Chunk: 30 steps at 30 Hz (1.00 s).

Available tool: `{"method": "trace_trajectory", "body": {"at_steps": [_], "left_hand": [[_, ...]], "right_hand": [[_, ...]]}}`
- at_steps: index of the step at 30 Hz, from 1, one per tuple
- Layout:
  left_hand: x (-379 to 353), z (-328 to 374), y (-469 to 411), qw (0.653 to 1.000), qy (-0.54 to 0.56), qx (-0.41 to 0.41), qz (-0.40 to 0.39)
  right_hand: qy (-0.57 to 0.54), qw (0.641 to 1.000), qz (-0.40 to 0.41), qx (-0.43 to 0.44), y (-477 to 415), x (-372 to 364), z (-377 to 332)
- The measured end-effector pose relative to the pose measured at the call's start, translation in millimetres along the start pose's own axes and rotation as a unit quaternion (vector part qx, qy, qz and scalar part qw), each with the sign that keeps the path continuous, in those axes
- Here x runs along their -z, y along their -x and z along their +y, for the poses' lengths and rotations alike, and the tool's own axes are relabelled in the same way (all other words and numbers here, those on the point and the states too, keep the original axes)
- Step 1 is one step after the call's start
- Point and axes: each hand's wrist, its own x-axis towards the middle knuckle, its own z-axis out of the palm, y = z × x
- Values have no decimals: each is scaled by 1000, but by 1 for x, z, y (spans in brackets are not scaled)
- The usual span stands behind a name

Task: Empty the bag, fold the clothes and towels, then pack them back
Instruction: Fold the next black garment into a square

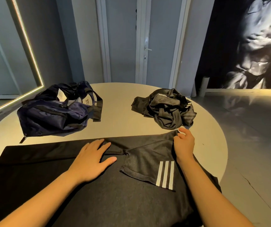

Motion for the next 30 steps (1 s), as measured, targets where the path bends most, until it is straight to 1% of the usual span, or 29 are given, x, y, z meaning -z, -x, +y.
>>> {"method": "trace_trajectory", "body": {"at_steps": [3,6,7,9,12,17,19,21,24,25,26,27,28,29,30], "left_hand": [[1,3,1,1000,3,-4,-4],[2,2,2,1000,4,-6,-2],[2,1,1,1000,2,-8,1],[2,0,0,1000,3,-9,5],[1,-1,-1,1000,11,-7,8],[1,-1,-1,1000,10,-8,7],[1,-1,-1,1000,13,-9,9],[1,-1,-1,1000,12,-10,8],[1,-2,-1,1000,12,-14,5],[1,-3,-1,1000,13,-15,6],[1,-3,-1,1000,14,-16,7],[1,-3,-1,1000,14,-16,7],[1,-4,-1,1000,14,-16,7],[1,-4,-1,1000,15,-17,8],[1,-3,-1,1000,17,-17,9]], "right_hand": [[21,999,16,-32,-6,2,-5],[-13,995,27,-100,-20,6,-10],[-20,994,24,-108,-22,7,-11],[11,994,-5,-110,-19,12,-17],[73,990,-75,-95,-15,20,-23],[119,971,-153,-144,27,41,-43],[138,967,-162,-142,41,45,-45],[120,966,-162,-160,49,49,-46],[9,962,-153,-227,50,55,-52],[-17,958,-155,-241,50,58,-53],[-20,956,-164,-242,49,61,-54],[16,956,-177,-232,50,63,-55],[84,956,-185,-210,50,65,-55],[168,954,-180,-173,48,67,-54],[243,951,-151,-118,47,67,-53]]}}
